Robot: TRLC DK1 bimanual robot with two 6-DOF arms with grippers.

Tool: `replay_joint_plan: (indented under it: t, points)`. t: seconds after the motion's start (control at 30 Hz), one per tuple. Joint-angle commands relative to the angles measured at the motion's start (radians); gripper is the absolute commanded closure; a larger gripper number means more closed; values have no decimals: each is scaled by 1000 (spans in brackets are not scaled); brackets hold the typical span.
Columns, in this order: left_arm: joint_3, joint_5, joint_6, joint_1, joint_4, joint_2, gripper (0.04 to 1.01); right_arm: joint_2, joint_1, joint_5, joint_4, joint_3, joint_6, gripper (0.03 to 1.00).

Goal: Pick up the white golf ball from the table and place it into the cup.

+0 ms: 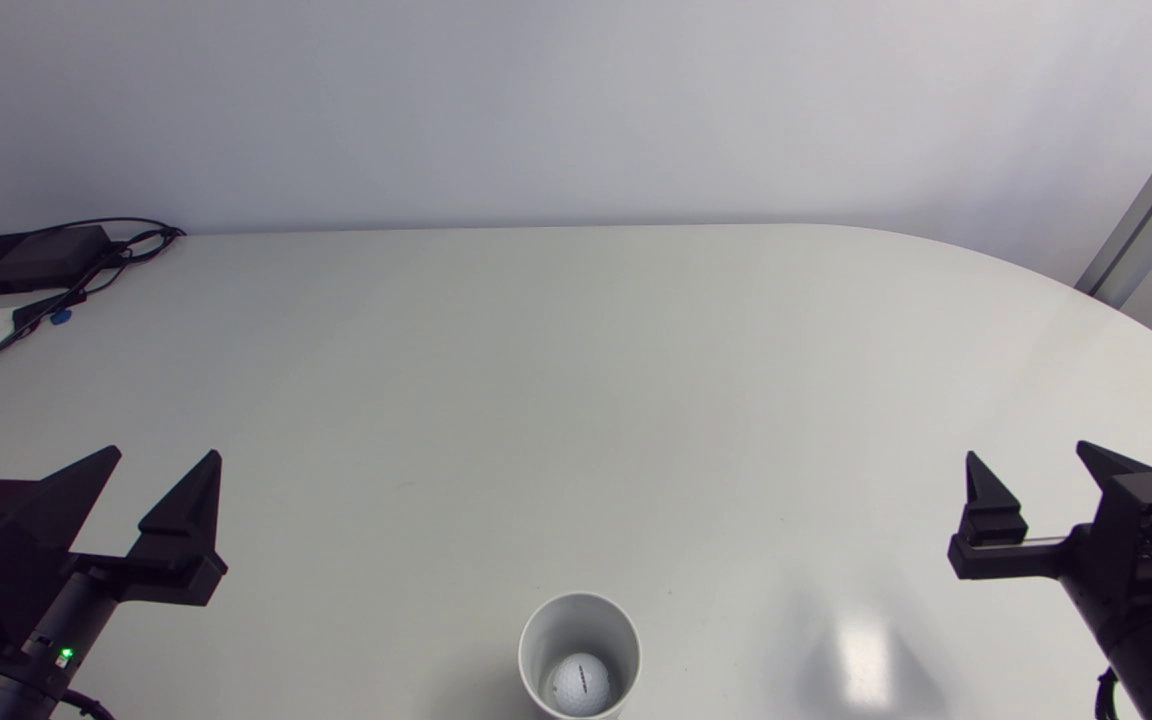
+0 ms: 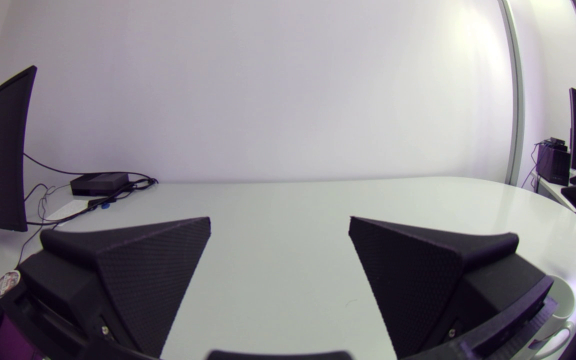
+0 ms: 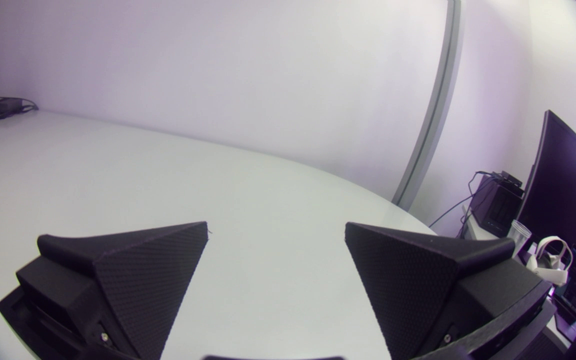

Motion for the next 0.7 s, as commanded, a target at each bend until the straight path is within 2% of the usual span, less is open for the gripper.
replay_joint_plan:
  t: [0.0, 0.1, 0.17, 0.57, 0.67]
  points:
    - [-20, 3, -23, 2, -4, 13, 52, -160, 8, 26, -77, -41, 41, 70]
    - [-20, 3, -23, 2, -4, 13, 52, -307, 8, 27, -204, -41, 70, 70]
    - [-18, 3, -23, 0, -4, 14, 52, -339, 7, 32, -236, -36, 85, 70]
    - [-18, 3, -23, 0, -4, 14, 52, -295, 13, 14, -246, -36, 133, 70]
    - [-20, 3, -23, 0, -3, 14, 52, -284, 39, 14, -246, -36, 140, 70]
